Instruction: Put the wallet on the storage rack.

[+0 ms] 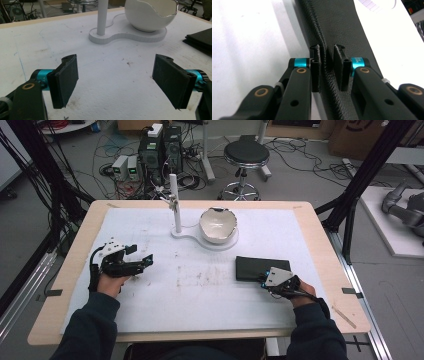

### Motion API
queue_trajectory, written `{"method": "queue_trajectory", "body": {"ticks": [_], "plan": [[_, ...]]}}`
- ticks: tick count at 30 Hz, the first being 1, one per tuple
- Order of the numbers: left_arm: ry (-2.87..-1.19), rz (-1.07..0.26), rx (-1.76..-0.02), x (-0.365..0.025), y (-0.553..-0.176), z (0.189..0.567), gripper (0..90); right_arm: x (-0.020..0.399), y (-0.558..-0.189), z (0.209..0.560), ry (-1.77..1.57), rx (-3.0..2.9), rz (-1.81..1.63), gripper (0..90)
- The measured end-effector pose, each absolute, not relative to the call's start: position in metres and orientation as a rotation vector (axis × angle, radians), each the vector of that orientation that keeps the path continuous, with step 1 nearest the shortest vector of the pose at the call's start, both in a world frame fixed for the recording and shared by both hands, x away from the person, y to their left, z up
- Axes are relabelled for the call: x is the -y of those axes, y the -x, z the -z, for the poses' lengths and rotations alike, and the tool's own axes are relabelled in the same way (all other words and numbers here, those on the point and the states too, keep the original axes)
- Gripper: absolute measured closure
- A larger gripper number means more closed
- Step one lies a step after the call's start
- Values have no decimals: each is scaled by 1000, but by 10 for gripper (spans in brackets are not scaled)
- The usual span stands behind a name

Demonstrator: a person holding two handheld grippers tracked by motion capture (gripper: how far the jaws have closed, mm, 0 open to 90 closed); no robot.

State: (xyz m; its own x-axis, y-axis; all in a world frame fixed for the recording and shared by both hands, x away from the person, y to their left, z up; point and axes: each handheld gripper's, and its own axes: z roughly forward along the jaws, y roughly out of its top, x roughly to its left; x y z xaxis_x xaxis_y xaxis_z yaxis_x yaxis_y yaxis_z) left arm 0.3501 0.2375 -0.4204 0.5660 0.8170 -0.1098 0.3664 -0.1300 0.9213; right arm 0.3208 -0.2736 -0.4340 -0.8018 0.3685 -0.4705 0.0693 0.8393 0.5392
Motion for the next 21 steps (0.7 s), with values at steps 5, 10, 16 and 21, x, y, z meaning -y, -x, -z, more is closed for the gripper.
{"method": "queue_trajectory", "body": {"ticks": [5,10,16,21], "plan": [[-1719,-526,-998,-240,-350,421,209,273,-323,427,-399,-2431,-747,818],[-1705,-525,-1006,-242,-350,421,209,272,-325,410,-541,-2422,-840,831],[-1695,-521,-1012,-244,-350,420,210,268,-326,387,-626,-2412,-928,839],[-1689,-518,-1013,-245,-350,420,210,265,-329,372,-726,-2415,-984,843]]}}
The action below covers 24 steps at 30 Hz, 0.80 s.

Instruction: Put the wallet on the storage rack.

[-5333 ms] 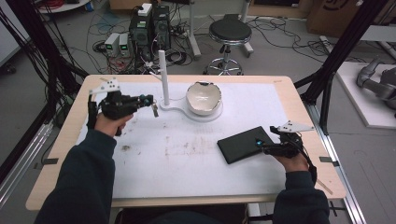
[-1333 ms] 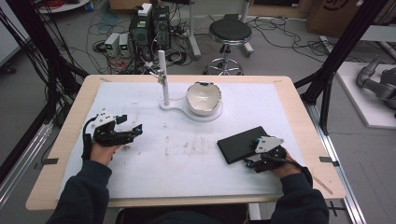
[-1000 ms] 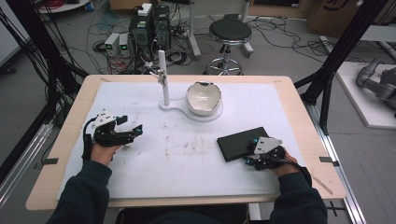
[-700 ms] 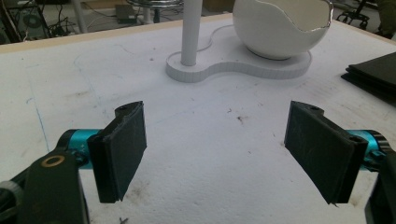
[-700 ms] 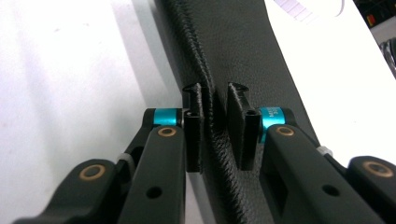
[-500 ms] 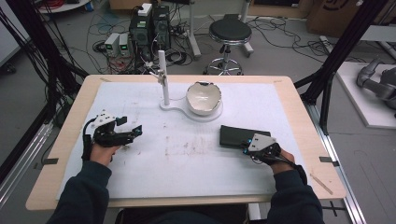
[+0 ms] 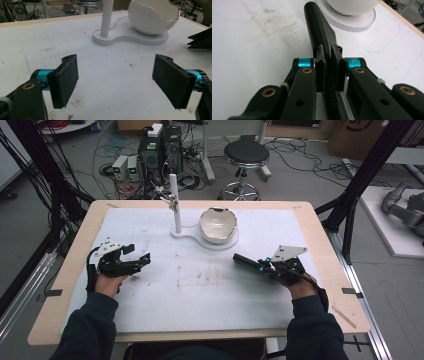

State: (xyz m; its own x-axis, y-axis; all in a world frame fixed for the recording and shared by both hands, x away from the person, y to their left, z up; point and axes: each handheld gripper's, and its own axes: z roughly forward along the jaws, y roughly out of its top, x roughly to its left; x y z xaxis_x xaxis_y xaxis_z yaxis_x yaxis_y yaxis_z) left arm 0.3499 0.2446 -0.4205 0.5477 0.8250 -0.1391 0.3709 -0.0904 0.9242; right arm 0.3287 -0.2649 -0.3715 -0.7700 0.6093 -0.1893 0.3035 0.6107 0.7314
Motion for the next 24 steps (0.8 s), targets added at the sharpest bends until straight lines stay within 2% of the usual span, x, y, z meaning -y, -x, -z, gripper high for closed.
{"method": "queue_trajectory", "body": {"ticks": [8,13,19,22,24], "plan": [[-1681,-520,-1018,-246,-350,421,211,261,-327,352,-788,-2447,-1067,843],[-1687,-519,-1016,-245,-350,421,213,261,-333,356,-835,-2433,-1059,840],[-1685,-519,-1018,-245,-350,421,213,281,-359,374,-1012,-2359,-1165,798],[-1689,-520,-1019,-245,-350,421,213,283,-359,375,-1018,-2370,-1192,782],[-1688,-519,-1018,-245,-350,421,213,284,-358,375,-1010,-2363,-1191,717]]}}
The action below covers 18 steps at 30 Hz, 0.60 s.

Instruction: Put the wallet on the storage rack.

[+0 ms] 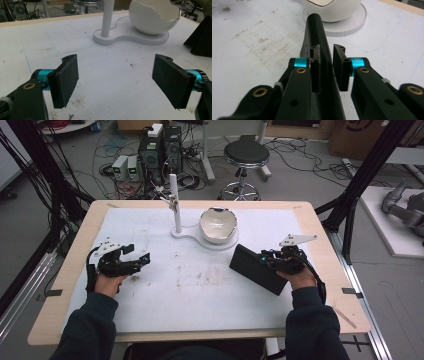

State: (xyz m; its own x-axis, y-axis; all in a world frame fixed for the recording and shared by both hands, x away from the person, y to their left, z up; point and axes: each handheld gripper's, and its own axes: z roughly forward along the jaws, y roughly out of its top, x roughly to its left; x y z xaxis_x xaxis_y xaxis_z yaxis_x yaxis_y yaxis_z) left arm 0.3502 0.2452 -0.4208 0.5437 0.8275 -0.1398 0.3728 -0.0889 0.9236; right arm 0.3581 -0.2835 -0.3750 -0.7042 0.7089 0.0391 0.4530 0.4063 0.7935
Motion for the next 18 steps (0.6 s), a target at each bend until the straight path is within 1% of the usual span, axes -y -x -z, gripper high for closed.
{"method": "queue_trajectory", "body": {"ticks": [1,6,8,12,15,16,18], "plan": [[-1689,-520,-1017,-245,-350,421,213,284,-358,375,-1018,-2361,-1193,680],[-1690,-520,-1015,-245,-350,421,213,291,-357,383,-1057,-2361,-1201,586],[-1691,-520,-1018,-245,-350,421,213,295,-355,385,-1057,-2356,-1226,578],[-1689,-521,-1018,-245,-350,421,213,305,-351,389,-1042,-2355,-1268,516],[-1690,-519,-1017,-245,-350,421,213,312,-343,392,-960,-2320,-1290,418],[-1692,-519,-1016,-244,-350,421,213,316,-339,395,-917,-2306,-1307,365],[-1692,-519,-1016,-244,-350,421,213,318,-337,396,-905,-2307,-1309,357]]}}
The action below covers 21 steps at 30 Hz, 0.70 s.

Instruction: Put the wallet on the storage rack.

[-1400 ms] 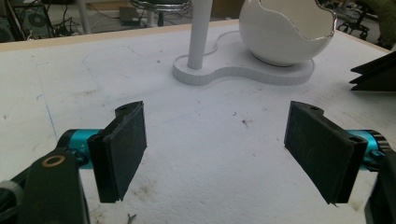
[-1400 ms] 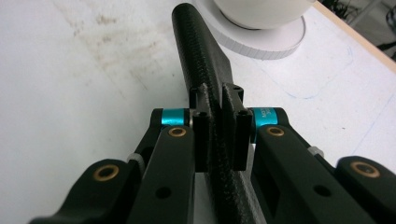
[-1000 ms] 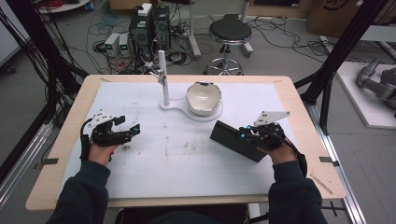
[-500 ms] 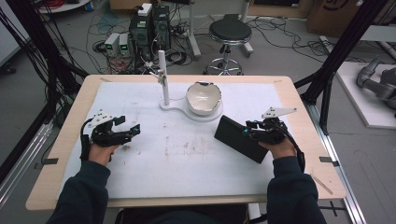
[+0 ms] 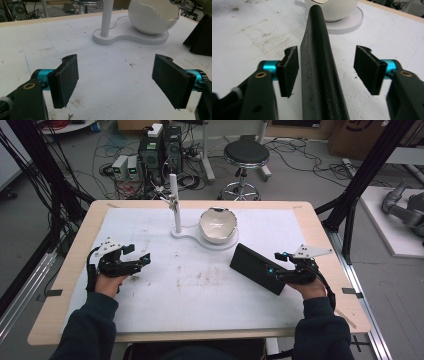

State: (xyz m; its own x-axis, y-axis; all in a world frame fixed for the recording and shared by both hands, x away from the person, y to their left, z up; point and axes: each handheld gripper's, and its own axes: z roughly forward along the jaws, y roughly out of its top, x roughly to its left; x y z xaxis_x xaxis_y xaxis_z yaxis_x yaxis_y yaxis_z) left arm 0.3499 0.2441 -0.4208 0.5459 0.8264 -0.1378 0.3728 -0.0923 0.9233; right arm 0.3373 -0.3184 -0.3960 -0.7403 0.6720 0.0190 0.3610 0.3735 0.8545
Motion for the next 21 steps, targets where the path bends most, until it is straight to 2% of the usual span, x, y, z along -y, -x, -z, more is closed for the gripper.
{"method": "queue_trajectory", "body": {"ticks": [9,11,17,21], "plan": [[-1688,-519,-1015,-245,-350,421,214,328,-329,413,-891,-2295,-1325,260],[-1687,-518,-1015,-245,-350,421,214,326,-329,416,-899,-2318,-1285,214],[-1689,-516,-1012,-245,-350,421,214,316,-327,426,-874,-2379,-1223,214],[-1691,-518,-1014,-245,-350,421,214,321,-326,437,-905,-2401,-1210,258]]}}
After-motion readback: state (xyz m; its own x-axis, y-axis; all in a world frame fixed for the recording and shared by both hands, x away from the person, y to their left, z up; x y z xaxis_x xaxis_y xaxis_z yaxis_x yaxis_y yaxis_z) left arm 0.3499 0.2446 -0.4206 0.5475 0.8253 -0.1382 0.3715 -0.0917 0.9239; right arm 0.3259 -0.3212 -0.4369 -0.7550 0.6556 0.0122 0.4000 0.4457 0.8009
